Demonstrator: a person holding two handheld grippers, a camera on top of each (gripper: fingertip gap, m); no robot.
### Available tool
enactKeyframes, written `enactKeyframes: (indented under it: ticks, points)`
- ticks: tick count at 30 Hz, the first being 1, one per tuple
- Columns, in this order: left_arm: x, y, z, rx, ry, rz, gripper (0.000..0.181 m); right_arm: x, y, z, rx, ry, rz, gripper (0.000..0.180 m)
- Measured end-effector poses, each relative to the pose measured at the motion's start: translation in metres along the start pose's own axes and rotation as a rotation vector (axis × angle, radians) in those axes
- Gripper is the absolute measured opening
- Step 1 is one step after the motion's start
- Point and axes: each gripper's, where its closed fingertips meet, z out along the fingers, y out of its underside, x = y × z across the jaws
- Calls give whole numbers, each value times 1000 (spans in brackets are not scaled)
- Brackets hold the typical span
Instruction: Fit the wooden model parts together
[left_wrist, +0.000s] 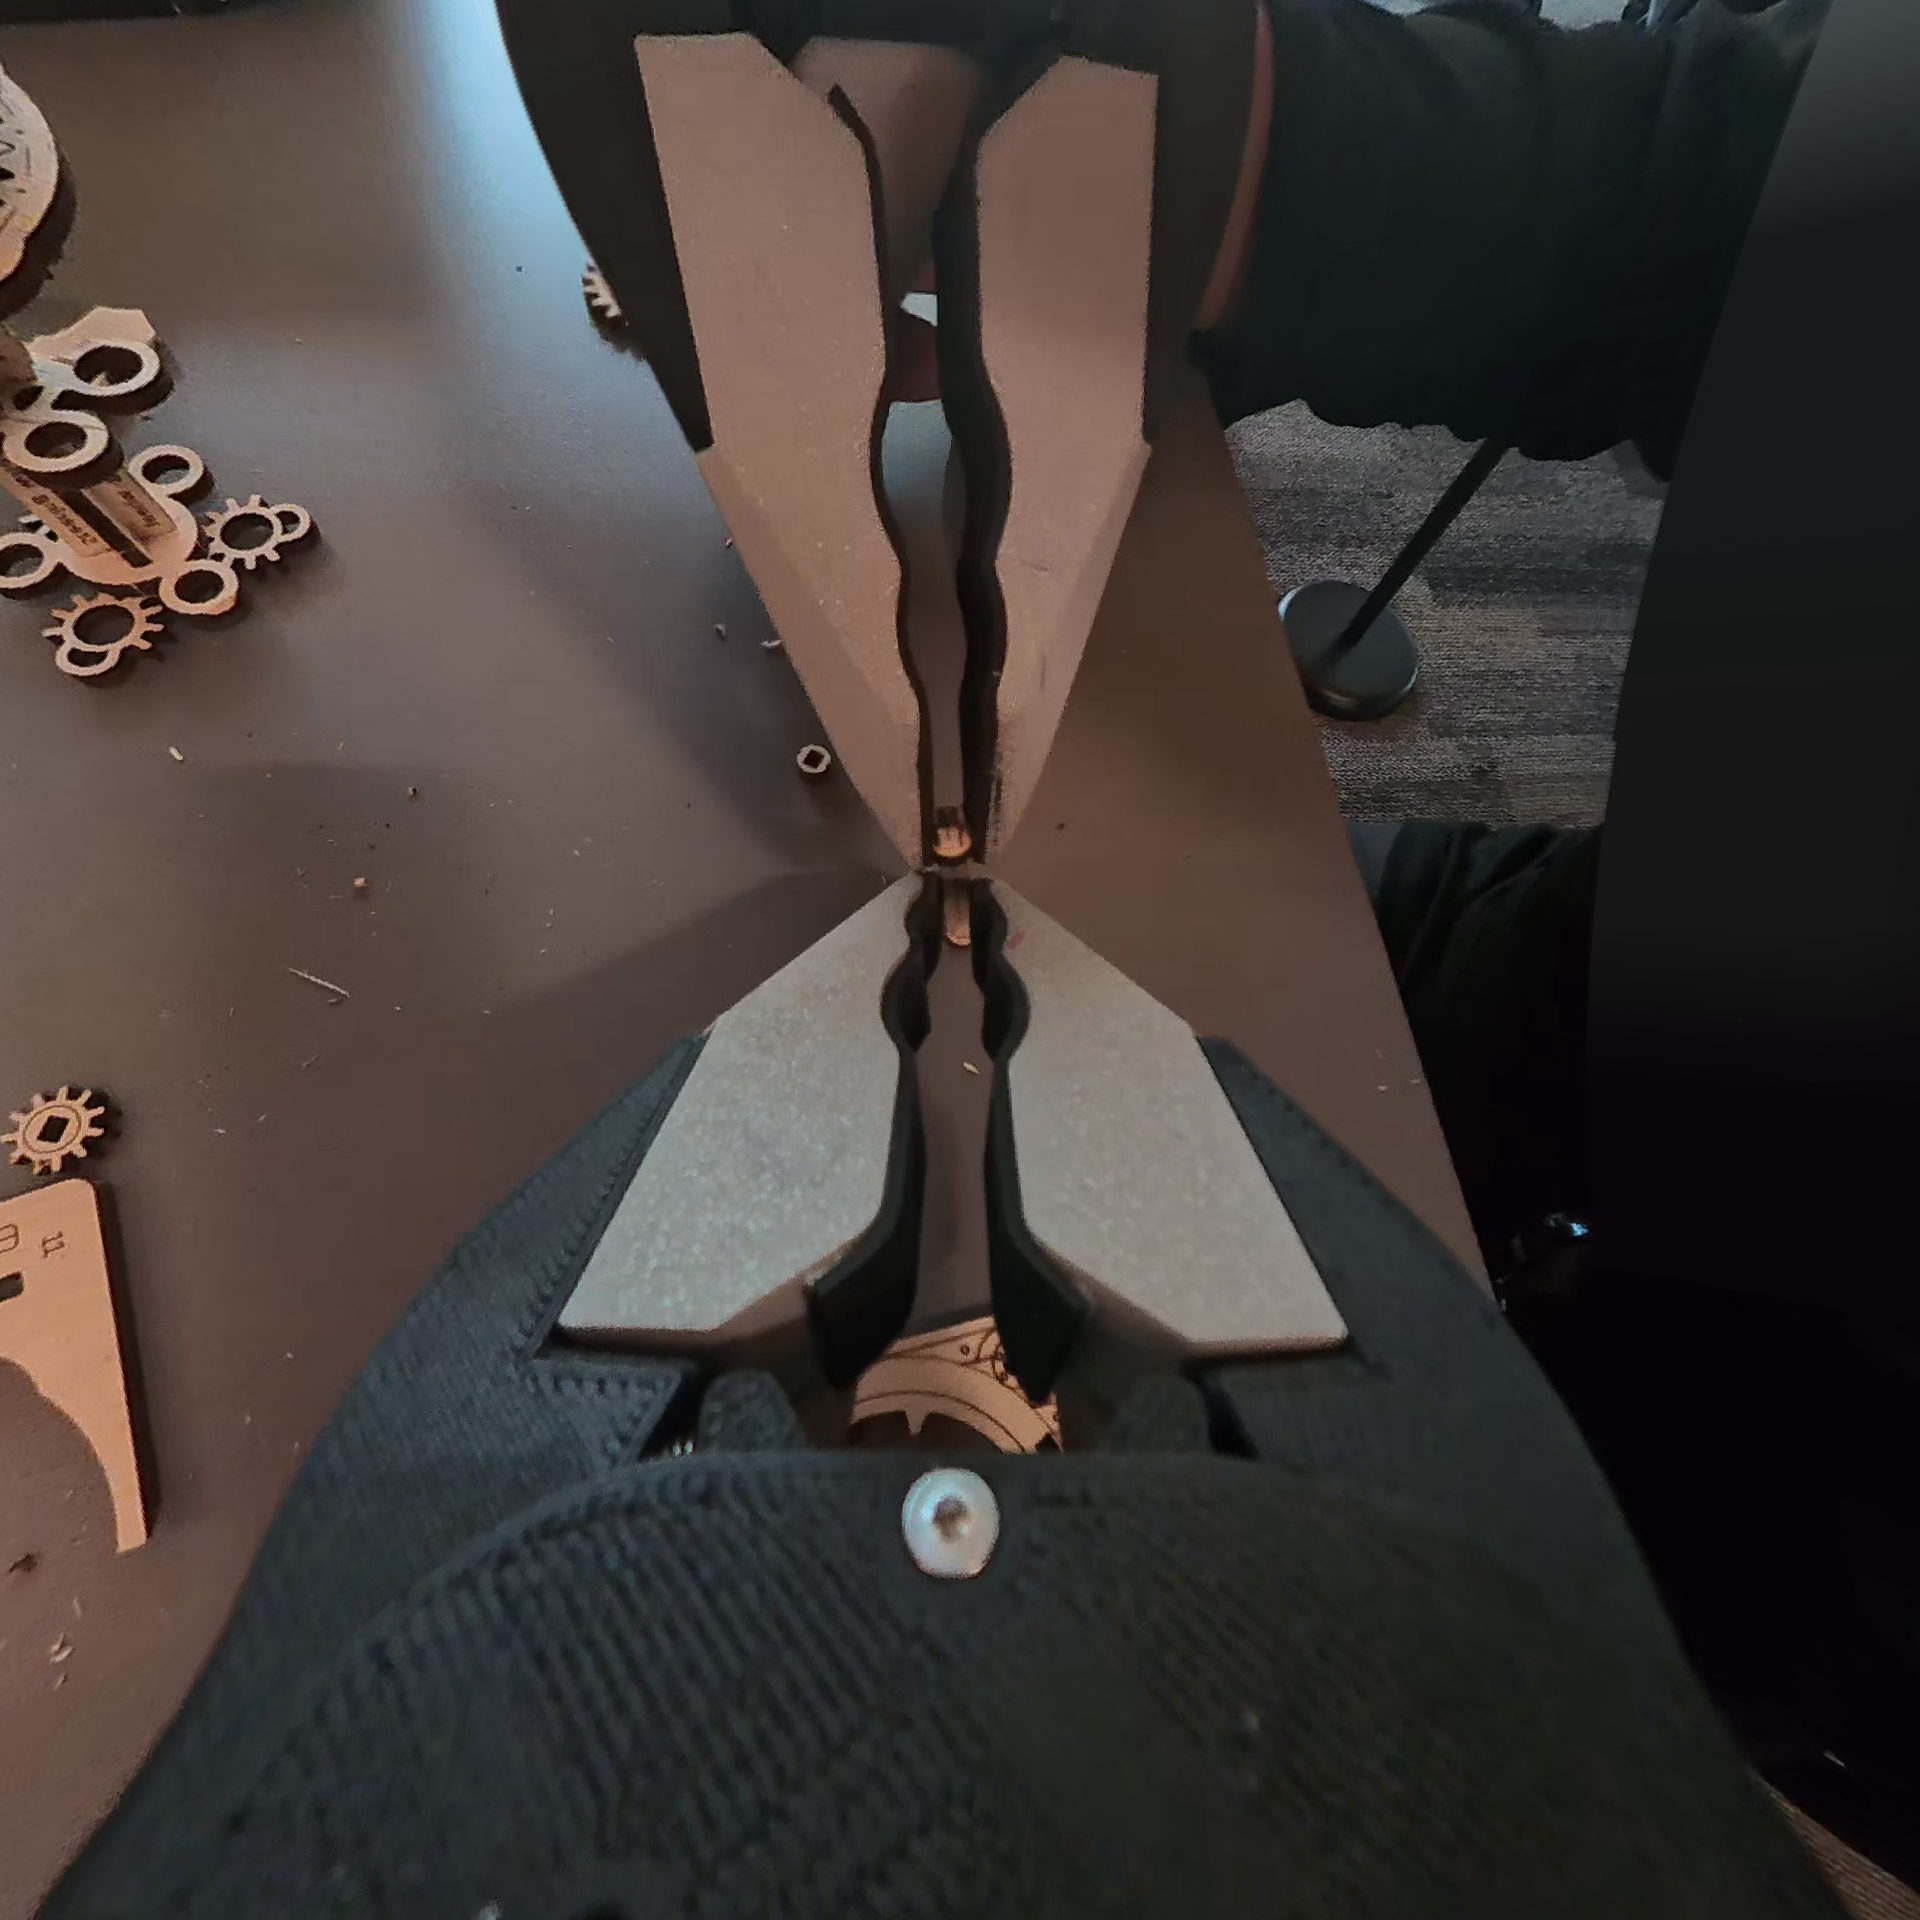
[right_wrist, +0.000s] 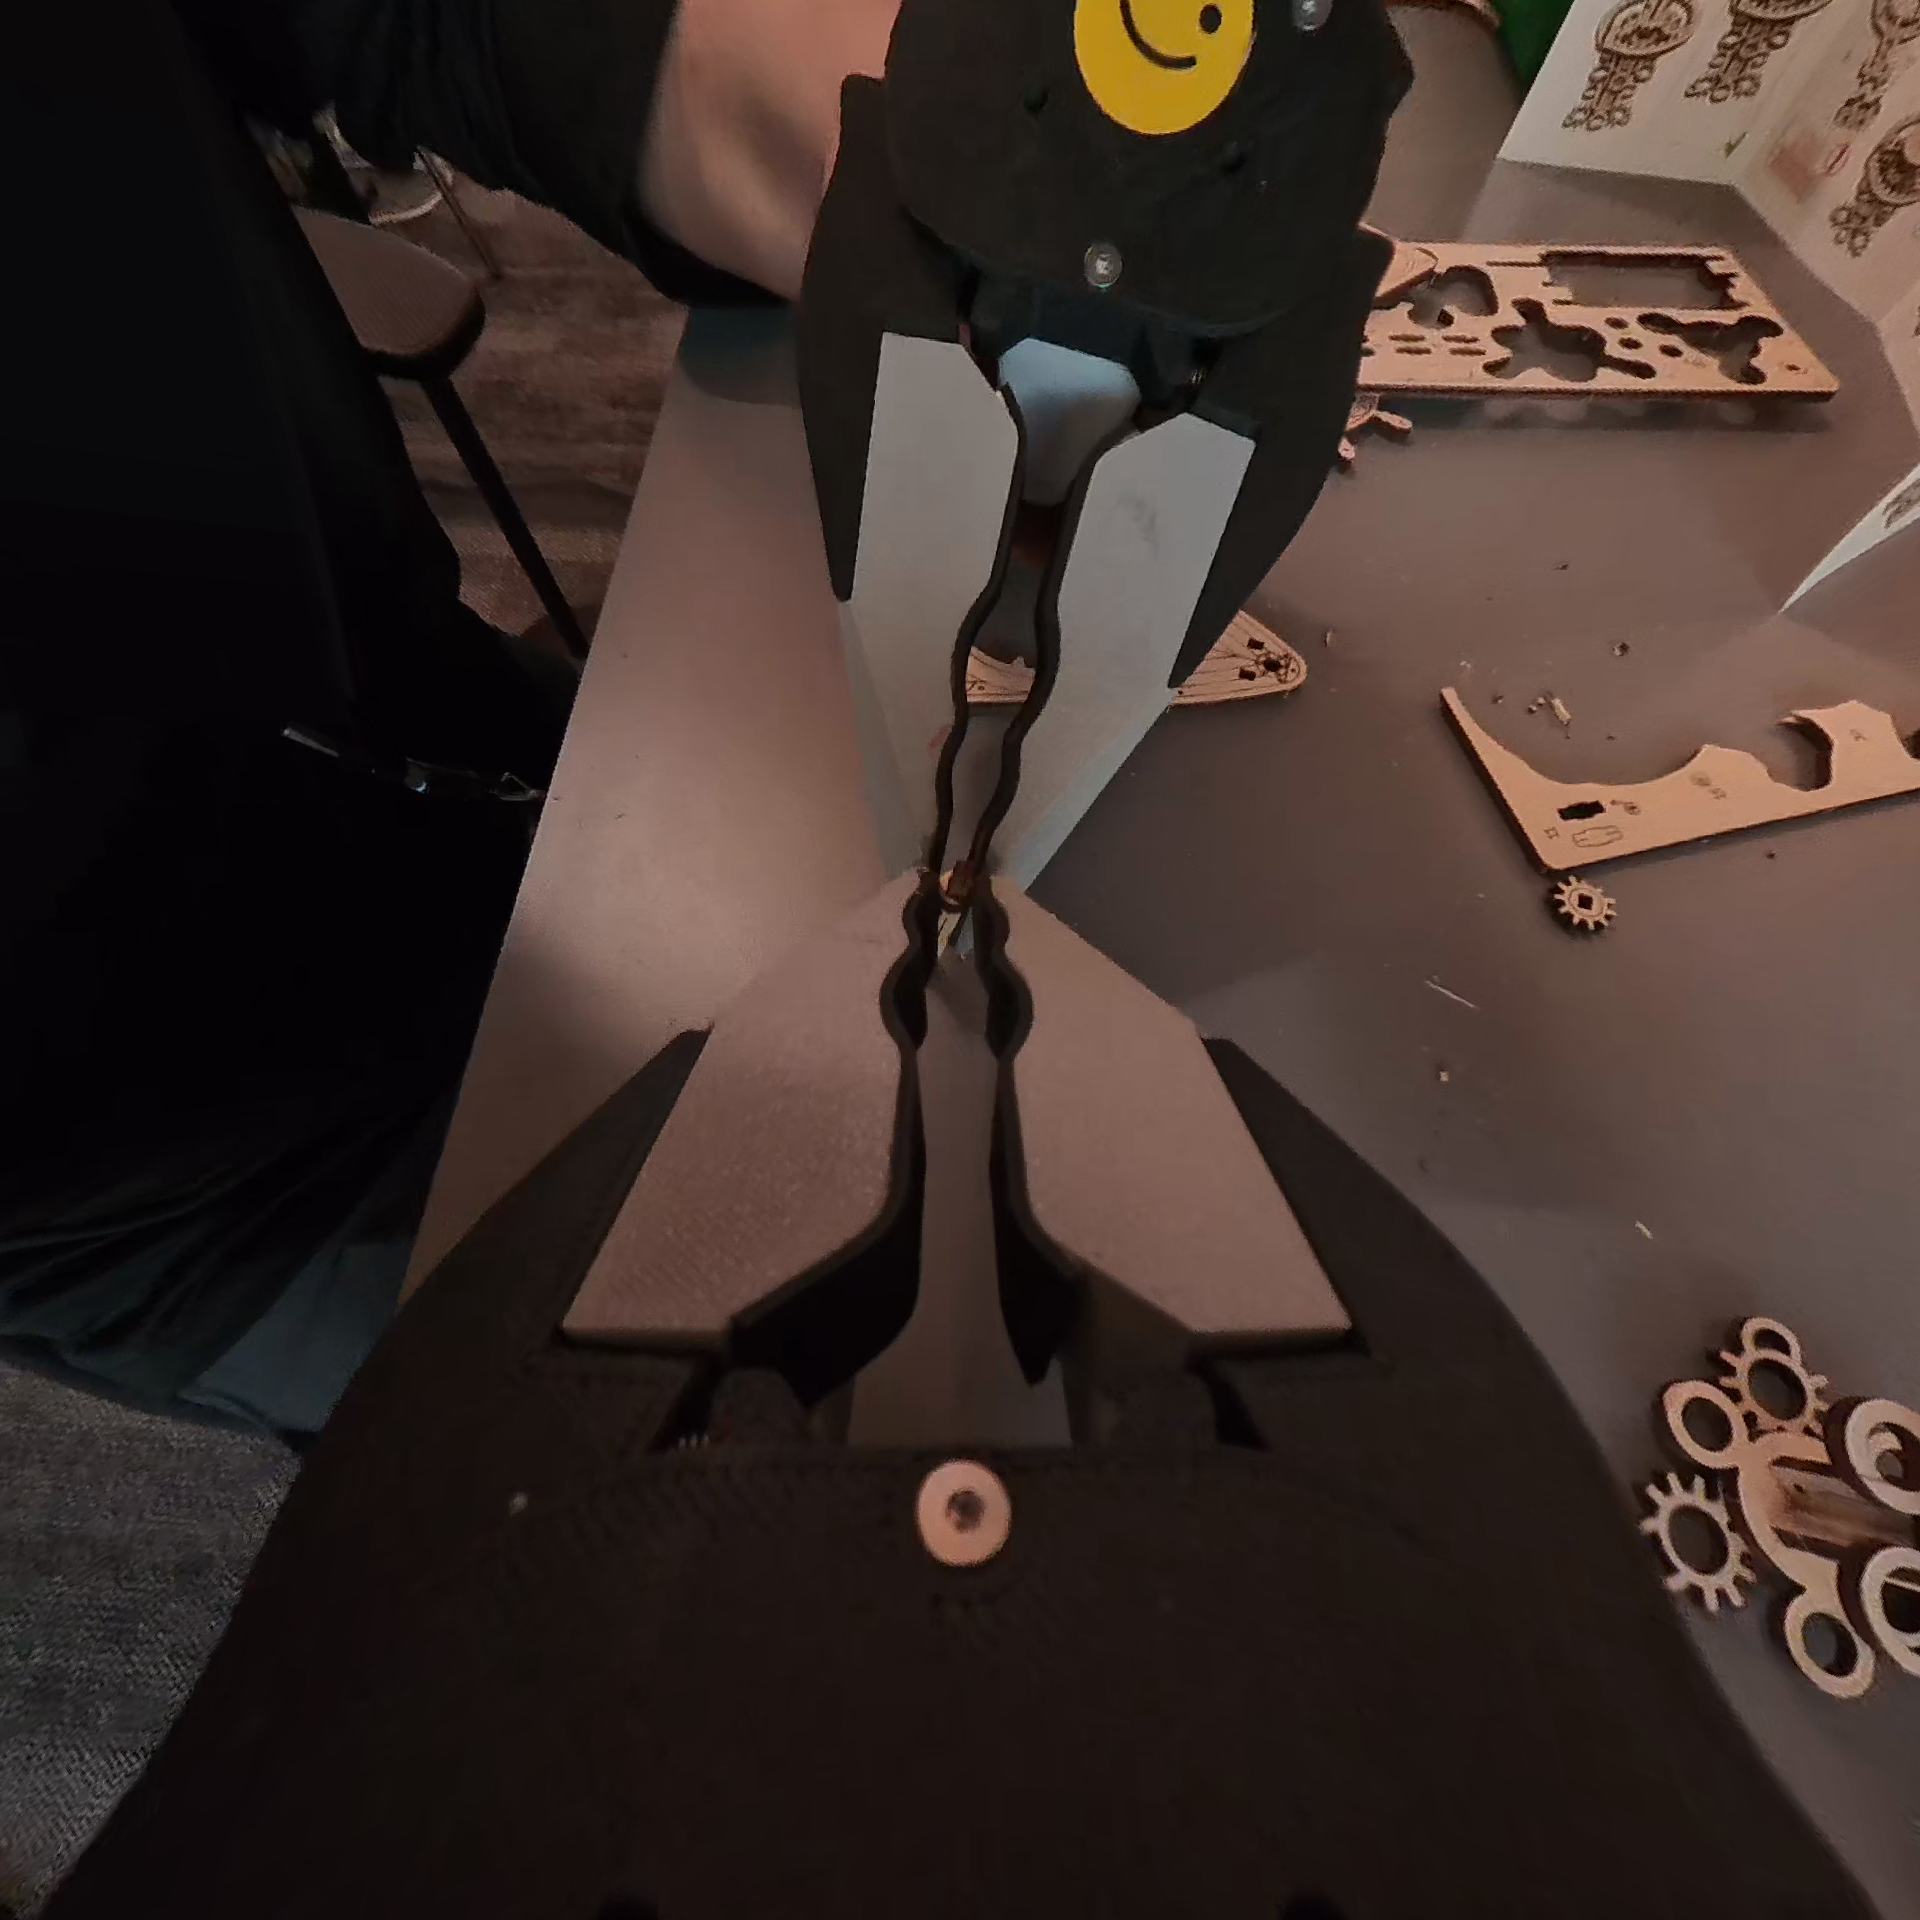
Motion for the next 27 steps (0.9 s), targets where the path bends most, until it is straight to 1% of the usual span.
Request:
enactKeyframes:
  ticks: [3, 7, 9, 10, 12, 13, 14, 15, 19, 20, 21, 22, 27]
  points:
    - [0, 0, 1, -2, 9, -12, 4, -1, 2, -1, -5, 9, -8, 3]
    - [0, -1, 2, -3, 20, -26, 3, -1, 2, -1, 26, -17, 58, 3]
    - [1, -1, 2, -4, 16, -16, 4, 0, -3, -6, 66, -21, 88, 7]
    - [1, -1, 2, -4, 12, -10, 4, 0, -6, -11, 89, -26, 90, 1]
    - [1, -1, 2, -4, 3, 2, 4, 2, -12, -19, 143, -3, 89, 0]
    - [1, -1, 2, -4, 0, 7, 4, 3, -13, -22, 154, 8, 95, 1]
    - [1, -1, 2, -3, -2, 8, 4, 3, -12, -22, 154, 12, 107, 5]
    - [1, -1, 2, -3, -6, 12, 4, 1, -9, -21, 149, 12, 121, 10]
    - [1, -1, 2, -2, -15, 23, 4, -2, 0, -9, 71, 60, 130, 17]
    - [1, -1, 2, -2, -15, 23, 4, -3, -4, -8, 70, 60, 126, 16]
    - [1, -1, 2, -2, -17, 25, 4, -4, -7, -9, 66, 62, 127, 10]
    - [1, -1, 2, -2, -19, 27, 4, -2, -10, -11, 54, 72, 129, 0]
    - [1, -1, 2, -2, -26, 34, 4, -3, -8, -11, -75, 61, 122, 0]
